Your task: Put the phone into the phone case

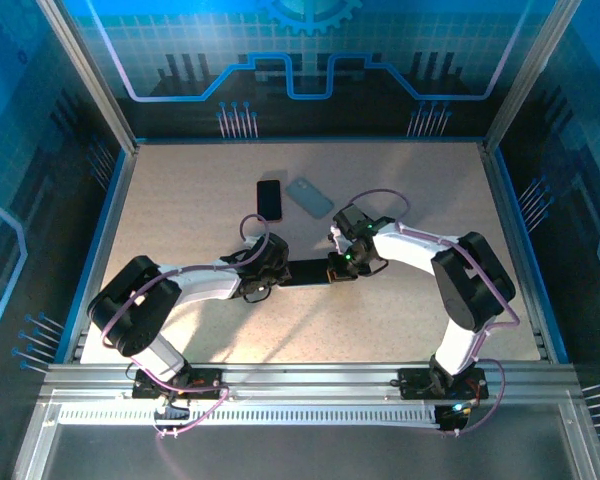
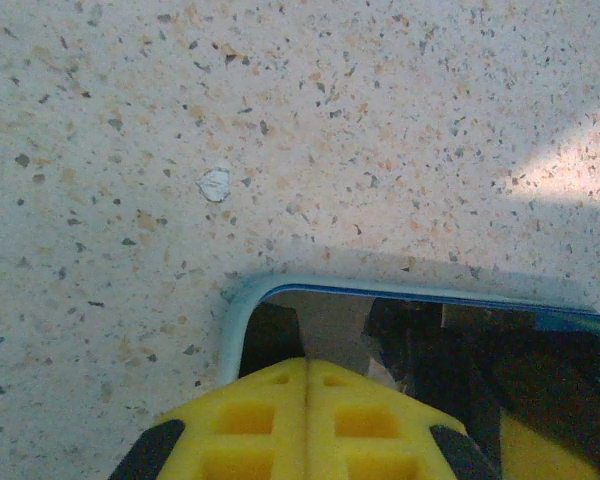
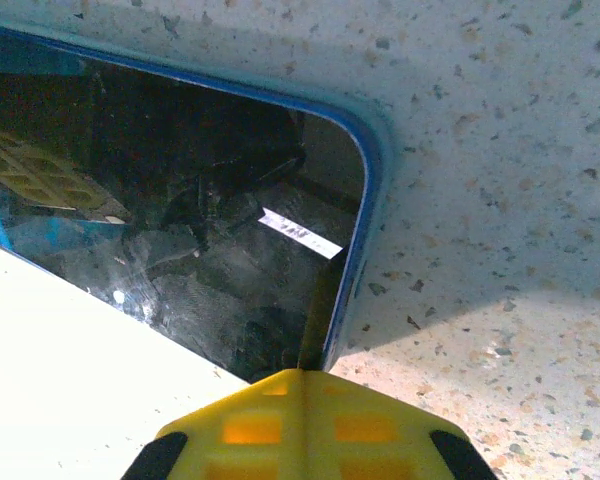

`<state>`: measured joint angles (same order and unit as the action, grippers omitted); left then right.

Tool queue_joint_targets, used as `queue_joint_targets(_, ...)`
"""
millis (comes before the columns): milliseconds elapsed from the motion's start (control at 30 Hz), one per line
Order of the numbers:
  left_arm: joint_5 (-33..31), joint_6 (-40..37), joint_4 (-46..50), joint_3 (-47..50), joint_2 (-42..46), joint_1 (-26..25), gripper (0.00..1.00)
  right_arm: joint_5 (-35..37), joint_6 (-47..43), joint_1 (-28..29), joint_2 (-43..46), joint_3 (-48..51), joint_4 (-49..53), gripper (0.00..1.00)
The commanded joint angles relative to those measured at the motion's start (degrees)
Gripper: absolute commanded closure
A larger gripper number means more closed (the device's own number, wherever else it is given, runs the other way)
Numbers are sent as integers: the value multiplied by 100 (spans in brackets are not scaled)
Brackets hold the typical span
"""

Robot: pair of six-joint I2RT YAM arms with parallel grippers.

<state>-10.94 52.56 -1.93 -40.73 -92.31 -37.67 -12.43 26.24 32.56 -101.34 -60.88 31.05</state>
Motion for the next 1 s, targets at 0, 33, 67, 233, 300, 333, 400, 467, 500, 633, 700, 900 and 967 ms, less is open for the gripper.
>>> queue_joint_targets(0, -68, -32, 871, 320, -410, -11, 100, 40, -56, 97, -514, 89, -177, 100)
queue_joint_targets(33, -66, -34, 879, 320, -410, -11, 100, 106, -70, 140, -571, 106, -188, 100)
queue_joint_targets(67, -66, -27, 862, 322, -406, -12, 100, 191, -82, 208, -627, 125, -189, 100)
queue_joint_targets(233, -45, -16, 845, 328, -445, -10, 100, 431, -52, 480, -994, 328, -271, 100)
queue_joint_targets(300, -39, -16, 832, 338, -470, -10, 100, 506, -25, 548, -1144, 437, -331, 100)
queue_joint_targets(333, -40, -7, 819, 346, -472, -9, 100, 541, -10, 575, -1222, 501, -364, 100)
queue_joint_targets(400, -31, 2, 801, 355, -497, -12, 100, 557, 32, 610, -1322, 607, -434, 100)
queue_joint_targets(467, -26, 7, 791, 364, -510, -11, 100, 570, 64, 643, -1399, 716, -519, 100)
queue_joint_targets(500, -22, 2, 785, 364, -520, -21, 100, 581, 76, 661, -1438, 748, -536, 100)
queue_joint_targets(633, -27, 14, 781, 375, -532, -29, 100, 681, 84, 714, -1551, 806, -560, 100)
queue_joint_targets(700, -38, 20, 781, 382, -529, -28, 100, 664, 90, 734, -1612, 815, -583, 100)
queue_joint_targets(900, -57, 61, 783, 447, -508, -36, 100, 654, 102, 778, -1783, 815, -644, 100)
queue_joint_targets(967, -64, 63, 791, 460, -497, -43, 100, 647, 131, 781, -1722, 849, -660, 100)
